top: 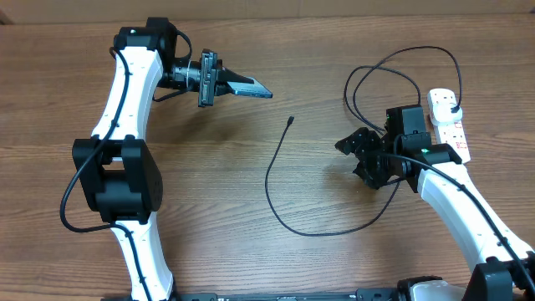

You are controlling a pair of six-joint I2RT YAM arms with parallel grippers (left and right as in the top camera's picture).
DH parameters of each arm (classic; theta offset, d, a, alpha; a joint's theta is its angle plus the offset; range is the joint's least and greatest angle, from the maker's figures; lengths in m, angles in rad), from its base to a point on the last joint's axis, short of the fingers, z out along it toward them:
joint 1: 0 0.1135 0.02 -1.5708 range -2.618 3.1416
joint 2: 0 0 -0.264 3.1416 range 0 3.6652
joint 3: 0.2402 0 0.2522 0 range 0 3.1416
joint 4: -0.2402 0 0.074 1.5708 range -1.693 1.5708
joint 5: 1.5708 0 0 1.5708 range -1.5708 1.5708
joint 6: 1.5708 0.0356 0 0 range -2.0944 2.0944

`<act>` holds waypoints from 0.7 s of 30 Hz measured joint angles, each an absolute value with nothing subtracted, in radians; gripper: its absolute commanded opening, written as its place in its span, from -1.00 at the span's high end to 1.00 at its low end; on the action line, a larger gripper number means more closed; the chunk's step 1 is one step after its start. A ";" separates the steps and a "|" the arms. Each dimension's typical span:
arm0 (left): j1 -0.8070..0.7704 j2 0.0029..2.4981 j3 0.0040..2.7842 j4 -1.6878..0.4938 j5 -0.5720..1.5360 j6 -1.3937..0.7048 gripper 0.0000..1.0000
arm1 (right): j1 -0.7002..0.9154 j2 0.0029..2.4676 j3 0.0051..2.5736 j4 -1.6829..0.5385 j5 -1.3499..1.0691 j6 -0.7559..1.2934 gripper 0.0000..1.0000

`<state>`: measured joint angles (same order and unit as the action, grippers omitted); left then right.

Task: Plug charger to phone and switch on socket
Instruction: 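Lower the right gripper and grasp the black USB-C plug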

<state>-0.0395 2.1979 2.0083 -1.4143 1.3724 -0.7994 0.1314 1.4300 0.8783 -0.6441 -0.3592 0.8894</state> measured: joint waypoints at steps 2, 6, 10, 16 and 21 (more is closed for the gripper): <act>-0.039 2.198 2.008 -1.414 1.372 -0.775 0.91 | 0.131 1.430 0.878 -0.644 -0.359 0.890 -0.54; -0.039 2.198 2.008 -1.402 1.372 -0.698 0.92 | 0.131 1.430 0.878 -0.645 -0.359 0.890 -0.54; -0.039 2.198 2.008 -1.398 1.372 -0.541 0.92 | 0.131 1.430 0.878 -0.645 -0.360 0.889 -0.51; -0.039 2.198 2.008 -1.427 1.307 -0.331 0.92 | 0.131 1.430 0.878 -0.647 -0.375 0.855 -0.42; -0.039 2.198 2.008 -1.463 1.246 -0.205 0.92 | 0.131 1.430 0.878 -0.659 -0.415 0.799 -0.32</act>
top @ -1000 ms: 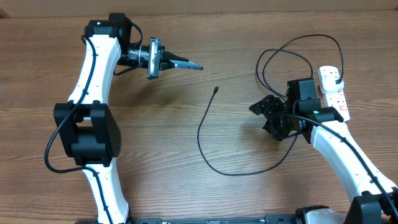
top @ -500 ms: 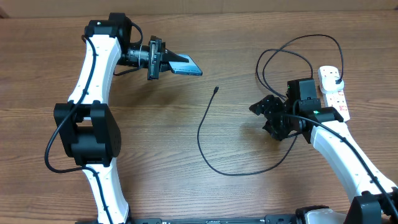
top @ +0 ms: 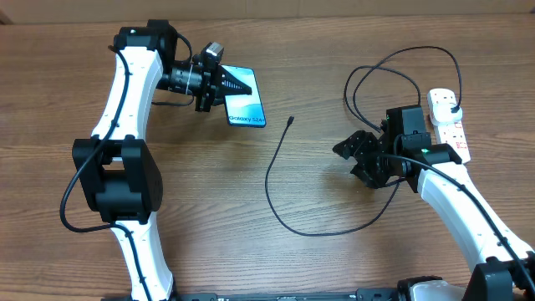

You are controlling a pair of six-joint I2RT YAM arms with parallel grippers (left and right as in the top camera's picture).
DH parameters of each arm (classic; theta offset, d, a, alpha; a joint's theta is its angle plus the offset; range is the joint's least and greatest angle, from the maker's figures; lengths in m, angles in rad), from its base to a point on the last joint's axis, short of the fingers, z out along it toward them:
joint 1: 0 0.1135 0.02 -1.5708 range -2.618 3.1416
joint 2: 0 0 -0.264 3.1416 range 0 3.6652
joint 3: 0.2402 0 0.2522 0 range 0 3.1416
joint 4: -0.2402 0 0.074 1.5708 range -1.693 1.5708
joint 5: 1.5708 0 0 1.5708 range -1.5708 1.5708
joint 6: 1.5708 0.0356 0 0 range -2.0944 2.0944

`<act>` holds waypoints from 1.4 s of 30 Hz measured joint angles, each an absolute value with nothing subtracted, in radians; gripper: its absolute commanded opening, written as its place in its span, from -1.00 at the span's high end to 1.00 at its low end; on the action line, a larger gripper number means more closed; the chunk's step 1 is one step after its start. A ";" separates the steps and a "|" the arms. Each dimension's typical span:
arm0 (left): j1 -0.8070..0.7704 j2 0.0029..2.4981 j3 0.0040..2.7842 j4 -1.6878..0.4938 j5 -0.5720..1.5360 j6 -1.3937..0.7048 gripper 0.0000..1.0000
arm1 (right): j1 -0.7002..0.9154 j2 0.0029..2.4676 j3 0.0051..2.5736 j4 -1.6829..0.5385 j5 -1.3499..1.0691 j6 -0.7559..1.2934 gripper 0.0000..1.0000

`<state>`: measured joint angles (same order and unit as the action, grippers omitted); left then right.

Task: Plug charger to phone and switch on socket
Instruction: 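Lower the right gripper and grasp the black USB-C plug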

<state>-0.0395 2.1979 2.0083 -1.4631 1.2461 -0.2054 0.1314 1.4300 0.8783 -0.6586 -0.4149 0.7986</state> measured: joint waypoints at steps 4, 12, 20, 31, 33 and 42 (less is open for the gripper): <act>-0.039 2.198 2.008 -1.498 1.232 -0.102 0.92 | 0.132 1.430 0.878 -0.674 -0.459 0.756 -0.29; -0.029 2.192 2.008 -1.617 1.222 0.076 0.92 | 0.131 1.430 0.879 -0.734 -0.505 0.683 -0.20; 0.014 2.085 2.008 -1.673 1.217 0.162 0.91 | 0.131 1.397 0.951 -0.818 -0.513 0.628 -0.19; 0.028 1.966 2.009 -1.549 1.249 0.101 0.92 | 0.210 1.387 1.024 -0.779 -0.462 0.639 -0.14; 0.039 1.966 2.008 -1.500 1.250 0.049 0.92 | 0.233 1.423 1.070 -0.781 -0.443 0.647 -0.10; 0.064 1.966 2.008 -1.328 1.228 -0.204 0.91 | 0.299 1.725 1.369 -0.822 -0.356 0.655 0.02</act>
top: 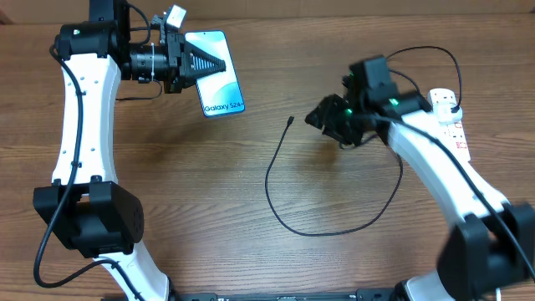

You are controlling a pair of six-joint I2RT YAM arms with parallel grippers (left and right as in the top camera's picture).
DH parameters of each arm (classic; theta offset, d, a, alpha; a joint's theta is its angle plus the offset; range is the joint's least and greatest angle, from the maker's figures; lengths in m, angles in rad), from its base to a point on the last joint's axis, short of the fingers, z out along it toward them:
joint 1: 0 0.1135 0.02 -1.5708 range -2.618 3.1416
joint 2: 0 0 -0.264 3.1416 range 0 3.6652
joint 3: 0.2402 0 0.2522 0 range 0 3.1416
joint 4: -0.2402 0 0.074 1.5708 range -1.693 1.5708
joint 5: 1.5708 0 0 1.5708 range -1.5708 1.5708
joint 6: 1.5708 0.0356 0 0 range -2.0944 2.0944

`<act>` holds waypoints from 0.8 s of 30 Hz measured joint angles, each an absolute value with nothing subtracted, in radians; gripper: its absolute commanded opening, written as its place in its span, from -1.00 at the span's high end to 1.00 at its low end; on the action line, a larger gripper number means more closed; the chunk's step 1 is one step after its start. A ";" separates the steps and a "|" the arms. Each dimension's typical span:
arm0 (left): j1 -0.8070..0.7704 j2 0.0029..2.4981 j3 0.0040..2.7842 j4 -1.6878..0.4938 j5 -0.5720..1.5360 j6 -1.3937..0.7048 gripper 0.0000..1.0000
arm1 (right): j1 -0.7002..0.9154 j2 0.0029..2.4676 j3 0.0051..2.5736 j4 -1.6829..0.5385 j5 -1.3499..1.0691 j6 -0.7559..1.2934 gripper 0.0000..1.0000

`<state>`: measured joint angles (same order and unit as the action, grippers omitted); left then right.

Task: Plug charger to phone and switch on socket
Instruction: 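Lower the right gripper and grasp the black USB-C plug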

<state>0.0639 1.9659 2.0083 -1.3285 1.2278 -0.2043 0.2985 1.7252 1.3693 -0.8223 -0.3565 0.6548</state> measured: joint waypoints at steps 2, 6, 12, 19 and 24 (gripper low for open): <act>0.064 1.966 2.008 -1.325 1.209 -0.235 0.91 | 0.310 1.794 1.434 -0.836 -0.342 0.655 0.04; 0.064 1.966 2.008 -1.327 1.154 -0.283 0.91 | 0.321 1.904 1.530 -0.837 -0.329 0.655 0.10; 0.064 1.966 2.008 -1.331 1.127 -0.320 0.91 | 0.326 2.013 1.578 -0.802 -0.316 0.677 0.17; 0.064 1.966 2.008 -1.335 1.121 -0.335 0.92 | 0.356 2.109 1.578 -0.777 -0.312 0.730 0.27; 0.063 1.966 2.008 -1.335 1.121 -0.338 0.92 | 0.382 2.141 1.578 -0.770 -0.309 0.760 0.28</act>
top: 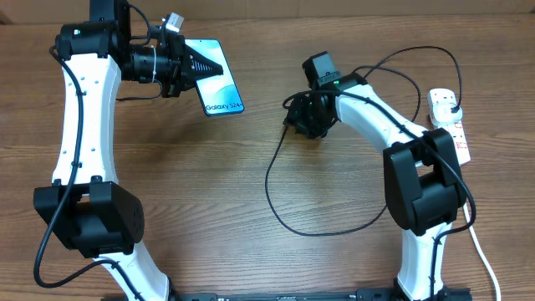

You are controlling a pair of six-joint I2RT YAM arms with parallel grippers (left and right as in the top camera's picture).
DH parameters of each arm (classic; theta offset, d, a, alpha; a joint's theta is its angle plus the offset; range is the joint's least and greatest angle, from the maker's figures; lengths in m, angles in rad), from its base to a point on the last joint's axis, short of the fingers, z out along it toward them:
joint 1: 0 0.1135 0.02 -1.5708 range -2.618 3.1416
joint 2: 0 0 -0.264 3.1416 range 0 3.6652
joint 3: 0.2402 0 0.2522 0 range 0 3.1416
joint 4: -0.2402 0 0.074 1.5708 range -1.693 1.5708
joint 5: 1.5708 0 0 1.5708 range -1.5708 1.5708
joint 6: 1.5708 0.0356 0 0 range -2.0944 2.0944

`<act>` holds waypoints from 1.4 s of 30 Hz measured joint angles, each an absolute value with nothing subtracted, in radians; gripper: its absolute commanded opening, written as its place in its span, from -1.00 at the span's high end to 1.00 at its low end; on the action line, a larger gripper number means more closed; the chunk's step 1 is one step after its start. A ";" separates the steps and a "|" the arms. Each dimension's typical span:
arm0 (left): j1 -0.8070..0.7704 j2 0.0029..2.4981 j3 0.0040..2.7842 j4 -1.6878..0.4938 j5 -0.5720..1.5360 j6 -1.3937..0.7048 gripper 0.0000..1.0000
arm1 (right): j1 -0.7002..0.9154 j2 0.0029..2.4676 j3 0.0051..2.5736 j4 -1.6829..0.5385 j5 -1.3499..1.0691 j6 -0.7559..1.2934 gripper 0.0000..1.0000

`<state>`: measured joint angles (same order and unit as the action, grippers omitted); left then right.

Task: Plug charger to phone and switch on socket
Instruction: 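Lower the right gripper and grasp the black USB-C plug, then lift the plug with the right gripper, tip up, toward the phone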

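The phone [222, 90] shows its lit "Galaxy S24" screen face-up at the back left of the table. My left gripper [219, 65] reaches in from the left and is shut on the phone's upper edge. The black charger cable [269, 180] runs in a wide loop across the middle. Its free plug end is hidden under my right gripper [294, 119], whose dark fingers look spread over it. The cable's far end goes to the white socket strip [452, 134] at the right edge, where the charger [450, 101] is plugged in.
The table is brown wood, with a cardboard wall along its back edge [334, 8]. The right arm's black and white links [393, 125] arch from the front right over the cable's loops. The left arm's base [88, 221] stands at the front left.
My right gripper has moved left from beside the cable's free end and now covers it. The left gripper and the phone have hardly moved, only tilting slightly.
The left gripper first held the phone edge-on near the table's middle back, then turned it screen-up, then had it further back left. The right gripper stayed low by the socket strip, then reached toward the cable tip, which it now covers.
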<state>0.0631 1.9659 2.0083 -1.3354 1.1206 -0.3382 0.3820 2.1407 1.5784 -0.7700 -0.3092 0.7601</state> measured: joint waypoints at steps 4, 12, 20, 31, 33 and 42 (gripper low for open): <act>0.059 1.966 2.008 -1.335 1.121 -0.338 0.91 | 0.389 2.154 1.578 -0.753 -0.310 0.775 0.28; 0.052 1.966 2.008 -1.335 1.121 -0.338 0.92 | 0.395 2.161 1.578 -0.710 -0.304 0.786 0.30; 0.052 1.966 2.008 -1.335 1.120 -0.338 0.91 | 0.400 2.196 1.579 -0.708 -0.292 0.797 0.33; 0.052 1.966 2.008 -1.335 1.120 -0.338 0.92 | 0.400 2.208 1.589 -0.695 -0.306 0.819 0.52; 0.052 1.966 2.008 -1.335 1.120 -0.338 0.92 | 0.400 2.212 1.589 -0.689 -0.307 0.826 0.54; 0.052 1.966 2.008 -1.335 1.120 -0.338 0.92 | 0.399 2.236 1.603 -0.682 -0.317 0.831 0.92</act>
<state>0.0521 1.9659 2.0083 -1.3350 1.1202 -0.3382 0.3992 2.2356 1.6028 -0.6823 -0.3168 0.8307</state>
